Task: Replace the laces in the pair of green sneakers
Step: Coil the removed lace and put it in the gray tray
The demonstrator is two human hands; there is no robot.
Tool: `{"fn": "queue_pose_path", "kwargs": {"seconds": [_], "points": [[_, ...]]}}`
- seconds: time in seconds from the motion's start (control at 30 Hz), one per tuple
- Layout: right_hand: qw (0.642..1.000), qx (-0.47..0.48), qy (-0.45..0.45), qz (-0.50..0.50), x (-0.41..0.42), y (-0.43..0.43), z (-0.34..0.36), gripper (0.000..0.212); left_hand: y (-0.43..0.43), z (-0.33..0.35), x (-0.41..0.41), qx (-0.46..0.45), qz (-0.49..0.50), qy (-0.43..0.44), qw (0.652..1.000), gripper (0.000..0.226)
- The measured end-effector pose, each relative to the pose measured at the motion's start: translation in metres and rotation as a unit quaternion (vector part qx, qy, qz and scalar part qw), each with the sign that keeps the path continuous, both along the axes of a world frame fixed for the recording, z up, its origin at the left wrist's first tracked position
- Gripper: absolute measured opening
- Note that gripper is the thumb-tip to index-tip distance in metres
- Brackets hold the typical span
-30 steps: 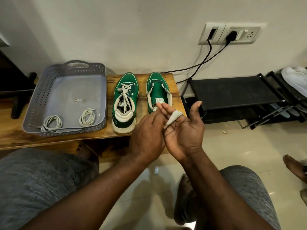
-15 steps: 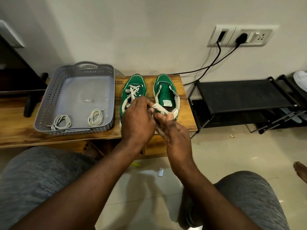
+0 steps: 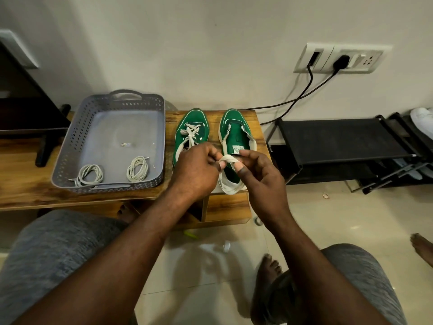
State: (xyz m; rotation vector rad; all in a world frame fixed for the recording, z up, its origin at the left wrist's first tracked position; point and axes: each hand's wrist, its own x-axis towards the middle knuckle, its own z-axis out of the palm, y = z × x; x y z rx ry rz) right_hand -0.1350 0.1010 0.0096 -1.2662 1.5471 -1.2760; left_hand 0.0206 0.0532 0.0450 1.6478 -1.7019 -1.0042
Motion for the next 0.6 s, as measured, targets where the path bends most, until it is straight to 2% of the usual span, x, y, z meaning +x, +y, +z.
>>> {"fn": "queue_pose_path", "kwargs": {"seconds": [0.1, 0.23, 0.4, 0.6], "points": [[1.000, -0.012, -0.006, -0.006, 0.011, -0.005, 0.003, 0.021, -0.001, 0.005, 0.008, 0.010, -0.023, 0.005, 1.000, 0.007], [0.996, 0.010, -0.090, -0.026, 0.029, -0.017, 0.016, 0.015, -0.002, 0.007, 0.029, 0.024, -0.024, 0.020, 0.999, 0.011], [0.986, 0.039, -0.161, 0.000, 0.063, -0.034, 0.029, 0.009, -0.002, 0.009, 0.064, 0.011, -0.012, 0.081, 0.997, 0.024], [0.978, 0.076, -0.196, 0.014, 0.102, -0.058, 0.041, 0.019, -0.011, 0.016, 0.109, -0.040, -0.051, 0.055, 0.996, 0.022]]}}
